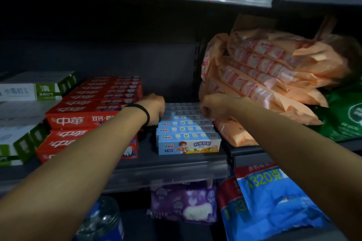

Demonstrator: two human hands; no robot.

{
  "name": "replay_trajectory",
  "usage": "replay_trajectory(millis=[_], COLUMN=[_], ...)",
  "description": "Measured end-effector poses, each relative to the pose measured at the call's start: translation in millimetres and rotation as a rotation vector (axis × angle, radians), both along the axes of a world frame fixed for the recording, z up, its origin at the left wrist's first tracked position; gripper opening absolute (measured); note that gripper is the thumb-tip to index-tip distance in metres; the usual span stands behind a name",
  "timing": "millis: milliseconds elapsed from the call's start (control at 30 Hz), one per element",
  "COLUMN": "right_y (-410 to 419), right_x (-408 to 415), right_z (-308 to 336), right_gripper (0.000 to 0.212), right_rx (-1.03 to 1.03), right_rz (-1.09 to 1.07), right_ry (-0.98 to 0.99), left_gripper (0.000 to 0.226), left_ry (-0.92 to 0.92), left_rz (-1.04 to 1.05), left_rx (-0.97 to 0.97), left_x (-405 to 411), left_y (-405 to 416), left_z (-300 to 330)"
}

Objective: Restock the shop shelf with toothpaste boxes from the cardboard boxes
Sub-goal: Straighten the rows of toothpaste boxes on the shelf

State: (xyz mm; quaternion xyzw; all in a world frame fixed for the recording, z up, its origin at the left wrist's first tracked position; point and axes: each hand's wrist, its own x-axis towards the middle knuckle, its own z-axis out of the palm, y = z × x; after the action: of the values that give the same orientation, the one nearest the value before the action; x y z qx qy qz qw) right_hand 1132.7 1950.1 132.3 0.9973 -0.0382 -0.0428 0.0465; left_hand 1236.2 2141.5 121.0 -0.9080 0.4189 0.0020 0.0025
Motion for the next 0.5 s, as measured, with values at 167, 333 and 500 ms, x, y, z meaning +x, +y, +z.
replay_trajectory(millis=[167, 333, 500], right_y=[2.7, 3.5, 7.0], right_x=[-0.7, -1.3, -10.4], right_z=[1.0, 0.3, 10.0], right_gripper=[0.025, 0.025, 0.024], right_rx=[0.007, -0.006, -0.017], right_rz=[0.002, 0.019, 0.043], right_ry=[-0.018, -0.015, -0.014], left_gripper=[0.025, 0.024, 0.03], left_ry=[-0.002, -0.017, -0.015], left_rz=[0.008, 0.001, -0.019], left_rx=[0.013, 0.016, 0.004], left_x=[1.3, -1.0, -7.2], left_y=[0.1, 1.1, 11.0], left_z=[-0.2, 0.6, 5.0])
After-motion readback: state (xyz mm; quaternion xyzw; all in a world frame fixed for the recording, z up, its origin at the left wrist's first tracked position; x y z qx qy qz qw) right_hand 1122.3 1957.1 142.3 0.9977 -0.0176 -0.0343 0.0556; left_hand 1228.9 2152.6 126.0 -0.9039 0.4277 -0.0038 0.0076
